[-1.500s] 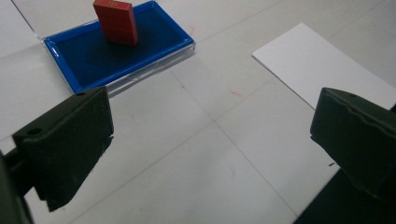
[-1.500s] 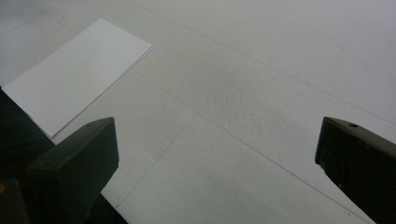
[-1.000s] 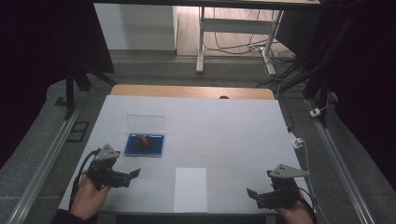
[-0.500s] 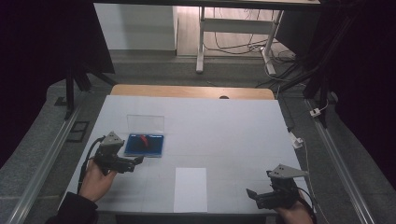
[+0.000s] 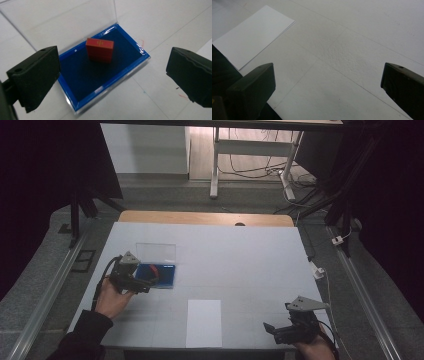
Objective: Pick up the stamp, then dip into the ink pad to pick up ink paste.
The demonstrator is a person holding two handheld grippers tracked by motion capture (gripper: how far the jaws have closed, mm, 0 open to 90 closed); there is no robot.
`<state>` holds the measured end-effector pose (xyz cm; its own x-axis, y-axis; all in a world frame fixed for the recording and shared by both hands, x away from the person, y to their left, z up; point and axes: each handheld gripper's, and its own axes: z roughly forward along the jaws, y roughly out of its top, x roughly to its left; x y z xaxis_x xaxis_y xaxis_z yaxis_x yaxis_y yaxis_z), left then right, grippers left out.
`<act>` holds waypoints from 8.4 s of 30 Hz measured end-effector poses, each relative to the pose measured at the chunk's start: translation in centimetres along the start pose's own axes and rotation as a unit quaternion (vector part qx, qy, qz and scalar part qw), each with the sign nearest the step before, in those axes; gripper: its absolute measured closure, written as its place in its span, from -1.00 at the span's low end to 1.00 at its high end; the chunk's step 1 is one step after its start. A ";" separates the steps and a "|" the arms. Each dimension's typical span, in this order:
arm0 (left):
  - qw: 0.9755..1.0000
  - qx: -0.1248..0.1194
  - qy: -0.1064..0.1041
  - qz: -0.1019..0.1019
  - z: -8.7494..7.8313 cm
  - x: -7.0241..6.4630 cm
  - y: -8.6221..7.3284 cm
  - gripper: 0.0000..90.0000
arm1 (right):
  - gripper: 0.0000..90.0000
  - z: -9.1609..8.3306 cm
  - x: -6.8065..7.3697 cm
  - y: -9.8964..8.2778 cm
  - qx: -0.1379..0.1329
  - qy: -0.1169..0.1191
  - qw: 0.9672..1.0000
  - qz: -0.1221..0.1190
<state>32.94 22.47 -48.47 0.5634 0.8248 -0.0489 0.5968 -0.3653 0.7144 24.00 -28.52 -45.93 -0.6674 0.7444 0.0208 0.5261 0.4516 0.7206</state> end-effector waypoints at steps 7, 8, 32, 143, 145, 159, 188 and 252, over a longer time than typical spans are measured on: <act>1.000 0.013 -0.012 0.012 1.8 0.7 1.0 -0.98 | -1.00 0.0 0.0 0.0 0.000 0.000 1.000 0.000; 1.000 0.017 -0.012 0.014 2.1 0.8 1.1 -0.96 | -1.00 0.0 0.0 0.0 0.000 0.000 1.000 0.000; 0.997 0.065 -0.020 0.040 3.7 2.1 1.6 0.29 | -1.00 0.1 0.1 0.0 0.004 0.001 1.000 -0.006; 0.999 0.032 0.003 0.007 2.2 0.6 2.5 0.29 | -1.00 0.1 0.2 0.0 0.007 0.005 1.000 -0.015; 0.999 0.036 0.005 0.004 2.1 0.7 2.4 0.29 | -1.00 0.1 0.2 0.0 0.007 0.005 1.000 -0.016; 0.998 0.060 0.012 -0.006 2.4 1.4 1.4 0.29 | -1.00 0.1 0.2 0.0 0.006 0.005 1.000 -0.016; 0.998 0.059 0.018 -0.019 3.2 1.3 0.3 0.31 | -1.00 0.2 0.3 0.0 0.010 0.004 1.000 -0.020; 1.000 0.023 -0.002 -0.009 0.4 -0.2 1.0 0.29 | -1.00 0.2 0.3 0.0 0.009 0.003 1.000 -0.017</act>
<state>33.68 21.75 -48.02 0.5549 0.8295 -0.0635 0.6323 -0.3710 0.6802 23.91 -28.22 -46.01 -0.6886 0.7252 0.0005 0.5120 0.4856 0.7086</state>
